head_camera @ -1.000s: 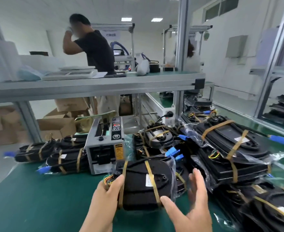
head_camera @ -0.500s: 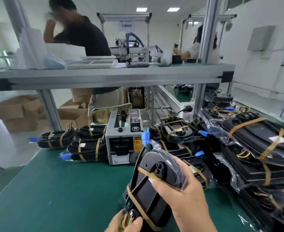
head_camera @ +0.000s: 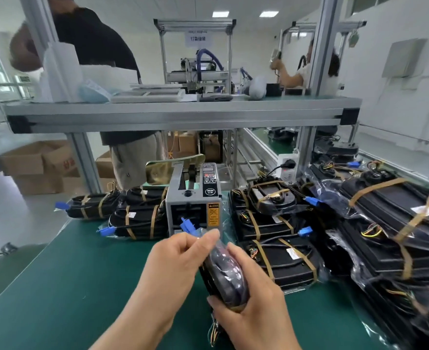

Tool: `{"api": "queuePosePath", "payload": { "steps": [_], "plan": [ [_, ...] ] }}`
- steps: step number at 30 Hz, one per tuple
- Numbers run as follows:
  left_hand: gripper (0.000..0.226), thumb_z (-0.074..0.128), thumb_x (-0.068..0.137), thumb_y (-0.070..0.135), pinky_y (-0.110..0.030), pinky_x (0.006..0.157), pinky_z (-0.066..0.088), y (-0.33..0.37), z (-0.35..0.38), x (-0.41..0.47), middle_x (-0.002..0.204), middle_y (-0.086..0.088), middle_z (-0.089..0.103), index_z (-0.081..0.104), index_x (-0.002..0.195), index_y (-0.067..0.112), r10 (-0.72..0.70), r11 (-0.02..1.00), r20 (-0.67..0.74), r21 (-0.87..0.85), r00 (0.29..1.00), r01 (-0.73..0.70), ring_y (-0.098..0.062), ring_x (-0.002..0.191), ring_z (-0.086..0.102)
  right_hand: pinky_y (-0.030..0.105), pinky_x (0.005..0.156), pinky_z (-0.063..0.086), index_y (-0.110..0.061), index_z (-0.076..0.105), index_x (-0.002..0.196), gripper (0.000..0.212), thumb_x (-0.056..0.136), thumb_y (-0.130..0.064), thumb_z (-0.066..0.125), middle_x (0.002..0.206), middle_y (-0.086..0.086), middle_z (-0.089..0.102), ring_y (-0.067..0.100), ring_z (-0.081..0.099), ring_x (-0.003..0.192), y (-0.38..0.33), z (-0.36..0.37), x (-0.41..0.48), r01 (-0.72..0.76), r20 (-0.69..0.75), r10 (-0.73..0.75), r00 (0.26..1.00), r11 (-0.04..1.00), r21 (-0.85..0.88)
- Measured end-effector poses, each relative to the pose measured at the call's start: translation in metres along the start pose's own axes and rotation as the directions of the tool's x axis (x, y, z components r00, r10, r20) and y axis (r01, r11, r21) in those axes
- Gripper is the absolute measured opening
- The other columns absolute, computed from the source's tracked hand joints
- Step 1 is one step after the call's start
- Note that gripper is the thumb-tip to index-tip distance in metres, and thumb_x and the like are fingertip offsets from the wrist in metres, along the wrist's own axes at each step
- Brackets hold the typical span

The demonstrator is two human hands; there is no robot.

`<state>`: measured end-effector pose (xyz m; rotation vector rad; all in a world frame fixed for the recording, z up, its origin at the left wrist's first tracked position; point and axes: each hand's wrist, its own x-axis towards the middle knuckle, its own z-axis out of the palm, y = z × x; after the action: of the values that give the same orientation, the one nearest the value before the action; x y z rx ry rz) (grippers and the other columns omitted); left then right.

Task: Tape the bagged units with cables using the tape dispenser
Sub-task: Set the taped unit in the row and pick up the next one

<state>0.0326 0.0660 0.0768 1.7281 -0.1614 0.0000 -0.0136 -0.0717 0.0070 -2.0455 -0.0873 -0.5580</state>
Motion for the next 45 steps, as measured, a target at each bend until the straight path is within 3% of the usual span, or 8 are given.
{"api": "queuePosePath", "payload": {
  "steps": [11, 14, 17, 20, 23, 30, 39, 45],
  "plan": [
    [0.025, 0.063, 0.088, 0.031, -0.025, 0.050, 0.044, 0.022, 0.007, 0.029, 0.054, 0.002, 0.066, 0.061, 0.069, 0.015, 0.143, 0.886, -0.004, 0.446, 0.990, -0.127, -0.002, 0.042, 0.053, -0.001, 0.097, 0.030, -0.048, 0.032, 0.140, 0.082, 0.079, -0.019, 0.080, 0.121, -0.049, 0.036, -0.029, 0.038, 0.115, -0.002, 0.024, 0.022, 0.097, 0.098, -0.087, 0.991, 0.990, -0.098],
    [0.022, 0.064, 0.089, 0.018, -0.021, 0.048, 0.046, 0.028, 0.011, 0.037, 0.051, 0.001, 0.065, 0.062, 0.069, 0.010, 0.038, 0.971, 0.054, 0.235, 0.998, -0.049, -0.007, 0.046, 0.058, 0.002, 0.107, 0.026, -0.035, 0.037, 0.147, 0.083, 0.080, -0.013, 0.080, 0.132, -0.045, 0.035, -0.028, 0.031, 0.126, 0.000, 0.029, 0.030, 0.070, 0.083, -0.065, 0.994, 0.995, -0.065],
    [0.026, 0.065, 0.093, 0.024, -0.017, 0.050, 0.047, 0.023, 0.004, 0.038, 0.059, -0.003, 0.068, 0.065, 0.071, 0.011, -0.030, 0.999, 0.078, 0.037, 0.997, 0.027, -0.010, 0.053, 0.061, 0.005, 0.104, 0.036, -0.049, 0.032, 0.145, 0.090, 0.077, -0.015, 0.082, 0.128, -0.041, 0.049, -0.017, 0.046, 0.122, 0.005, 0.028, 0.035, 0.022, 0.064, -0.018, 0.998, 0.998, -0.052],
    [0.024, 0.068, 0.087, 0.044, -0.022, 0.054, 0.049, 0.011, -0.003, 0.030, 0.062, 0.005, 0.069, 0.067, 0.079, 0.021, 0.037, 0.988, -0.028, 0.151, 0.999, -0.032, -0.005, 0.053, 0.062, 0.018, 0.105, 0.044, -0.043, 0.029, 0.151, 0.095, 0.076, -0.022, 0.084, 0.131, -0.025, 0.057, -0.004, 0.054, 0.120, 0.005, 0.026, 0.038, -0.064, 0.021, 0.065, 0.998, 0.997, -0.038],
    [0.033, 0.070, 0.076, 0.060, -0.014, 0.049, 0.040, 0.004, -0.002, 0.011, 0.060, 0.018, 0.062, 0.064, 0.072, 0.028, 0.101, 0.927, -0.057, 0.368, 0.993, -0.073, 0.002, 0.051, 0.055, 0.009, 0.097, 0.045, -0.037, 0.032, 0.152, 0.094, 0.076, -0.026, 0.085, 0.122, -0.026, 0.057, -0.009, 0.057, 0.112, 0.008, 0.025, 0.041, -0.104, 0.006, 0.105, 0.994, 0.994, -0.046],
    [0.020, 0.075, 0.076, 0.044, -0.029, 0.061, 0.050, -0.001, 0.014, -0.005, 0.067, 0.020, 0.063, 0.064, 0.068, 0.029, 0.133, 0.879, -0.116, 0.473, 0.984, -0.063, -0.004, 0.063, 0.058, -0.007, 0.075, 0.035, -0.044, 0.031, 0.150, 0.092, 0.076, -0.030, 0.084, 0.118, -0.029, 0.058, -0.026, 0.048, 0.095, 0.010, 0.023, 0.038, -0.162, 0.032, 0.163, 0.986, 0.987, -0.021],
    [0.016, 0.070, 0.086, 0.031, -0.019, 0.065, 0.043, 0.002, 0.018, -0.009, 0.086, 0.015, 0.055, 0.061, 0.074, 0.033, 0.173, 0.914, -0.133, 0.391, 0.976, -0.109, 0.000, 0.078, 0.055, 0.016, 0.105, 0.043, -0.034, 0.038, 0.151, 0.087, 0.078, -0.022, 0.085, 0.134, -0.020, 0.059, -0.005, 0.055, 0.120, 0.012, 0.025, 0.032, -0.139, 0.027, 0.139, 0.990, 0.990, -0.012],
    [0.020, 0.047, 0.097, 0.038, -0.019, 0.063, 0.041, 0.017, 0.024, -0.014, 0.078, 0.011, 0.057, 0.047, 0.079, 0.028, 0.171, 0.782, -0.072, 0.617, 0.983, -0.091, -0.004, 0.071, 0.052, -0.008, 0.086, 0.030, -0.039, 0.043, 0.146, 0.089, 0.063, -0.069, 0.056, 0.130, -0.028, 0.053, -0.032, 0.040, 0.105, 0.001, 0.017, 0.036, -0.078, 0.001, 0.078, 0.997, 0.997, -0.018]
  ]
}}
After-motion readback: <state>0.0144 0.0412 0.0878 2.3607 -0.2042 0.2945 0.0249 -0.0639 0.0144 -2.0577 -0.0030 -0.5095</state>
